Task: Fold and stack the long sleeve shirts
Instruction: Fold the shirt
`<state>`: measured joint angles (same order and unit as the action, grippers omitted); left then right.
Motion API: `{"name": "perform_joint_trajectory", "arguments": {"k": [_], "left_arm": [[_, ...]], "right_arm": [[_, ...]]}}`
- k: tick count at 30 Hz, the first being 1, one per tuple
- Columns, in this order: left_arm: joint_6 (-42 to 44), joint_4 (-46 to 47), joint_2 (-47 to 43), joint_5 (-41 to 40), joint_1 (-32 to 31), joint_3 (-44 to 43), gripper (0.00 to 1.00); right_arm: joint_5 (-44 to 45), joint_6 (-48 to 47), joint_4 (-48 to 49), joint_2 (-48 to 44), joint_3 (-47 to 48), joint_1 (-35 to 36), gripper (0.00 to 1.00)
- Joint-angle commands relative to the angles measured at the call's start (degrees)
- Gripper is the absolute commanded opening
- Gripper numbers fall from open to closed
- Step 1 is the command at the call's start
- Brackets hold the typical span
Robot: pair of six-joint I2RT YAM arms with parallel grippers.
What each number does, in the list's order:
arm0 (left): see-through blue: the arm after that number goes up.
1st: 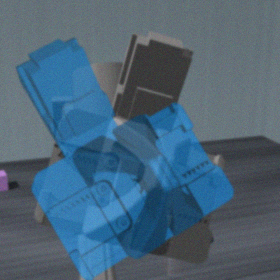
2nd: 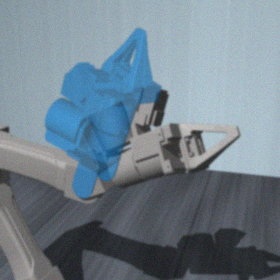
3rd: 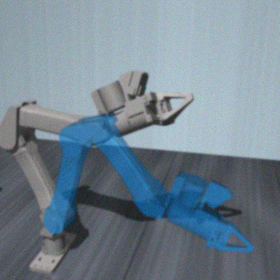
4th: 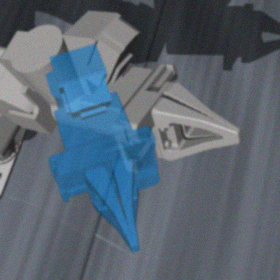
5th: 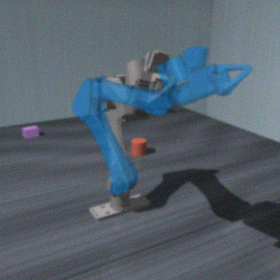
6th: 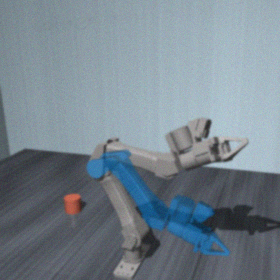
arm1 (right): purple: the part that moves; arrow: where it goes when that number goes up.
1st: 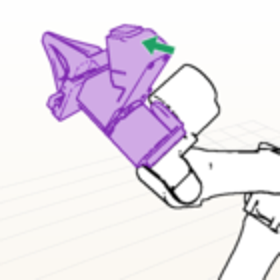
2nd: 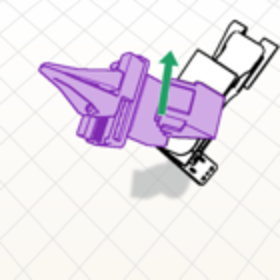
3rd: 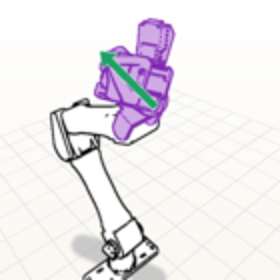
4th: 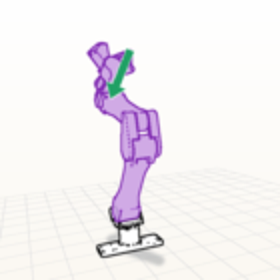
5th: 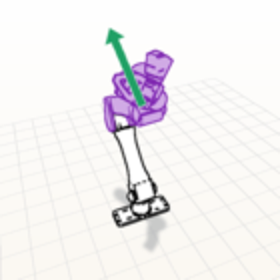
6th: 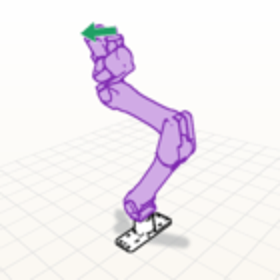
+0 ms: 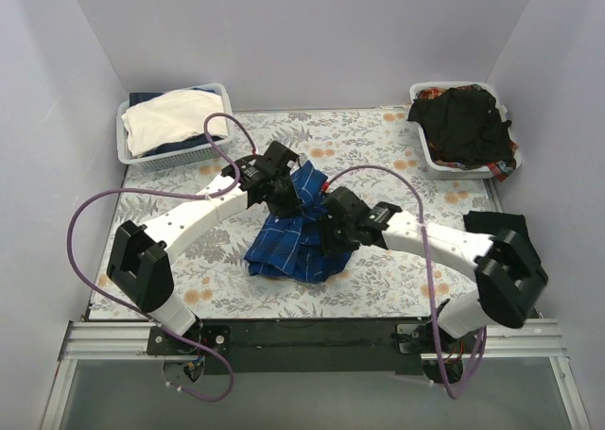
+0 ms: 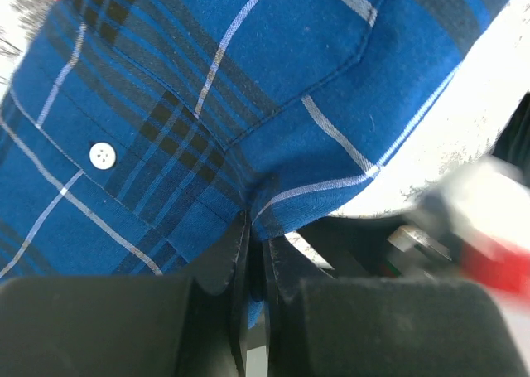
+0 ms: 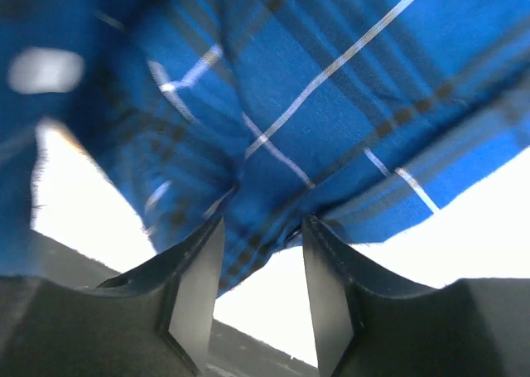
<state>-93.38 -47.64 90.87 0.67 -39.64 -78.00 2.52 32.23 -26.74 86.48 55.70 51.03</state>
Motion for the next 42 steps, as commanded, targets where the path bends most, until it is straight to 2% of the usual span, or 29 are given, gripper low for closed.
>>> {"name": "perform_joint_trajectory", "arguments": {"k": [1, 5, 11, 16, 19, 23, 24, 27, 32, 33, 36, 42], "left_arm": [[-1.89, 0.97, 0.79, 1.01, -2.37, -2.6, 0.0], [-1.89, 1.14, 3.08, 1.0, -4.3, -4.44, 0.0], [-1.63, 1.32, 9.66, 0.92, -8.17, -11.03, 0.0], [0.39, 2.9, 15.91, 2.75, -11.86, -15.25, 0.02], [4.43, 7.11, 18.37, 9.07, -14.5, -14.38, 0.17], [8.29, 6.41, 16.98, 6.82, -15.03, -13.24, 0.5], [8.91, 6.85, 15.75, 5.41, -14.86, -12.8, 0.63], [9.71, 8.26, 11.0, 3.99, -12.67, -13.49, 0.71], [10.32, 5.37, 7.4, 0.05, -9.59, -14.55, 0.72], [9.81, 4.67, 7.04, -1.7, -8.36, -14.29, 0.72], [9.36, 3.43, 4.94, -1.9, -4.77, -11.05, 0.71], [9.62, 3.61, 1.07, -2.33, -0.71, -4.71, 0.72]], "right_arm": [[9.5, 5.37, -1.2, -13.14, -2.17, 0.13, 0.54], [14.69, 9.33, -5.42, -19.58, -6.65, -1.27, 0.56], [15.67, 12.59, -8.5, -20.47, -12.72, -3.65, 0.51], [20.84, 16.72, -12.36, -24.15, -13.43, -3.91, 0.5], [25.94, 19.79, -16.67, -27.31, -12.55, -4.44, 0.49], [31.57, 22.96, -20.89, -31.71, -11.05, -4.79, 0.48], [32.62, 22.71, -20.81, -32.68, -10.97, -4.79, 0.48], [32.03, 18.86, -18.01, -35.58, -11.75, -4.88, 0.5], [23.52, 11.46, -9.66, -31.29, -11.58, -4.88, 0.54], [22.01, 10.76, -8.51, -29.02, -11.49, -4.88, 0.58], [18.22, 8.82, -4.56, -24.54, -11.23, -4.88, 0.68], [13.83, 5.83, 2.56, -17.06, -11.14, -6.11, 0.73]]}}
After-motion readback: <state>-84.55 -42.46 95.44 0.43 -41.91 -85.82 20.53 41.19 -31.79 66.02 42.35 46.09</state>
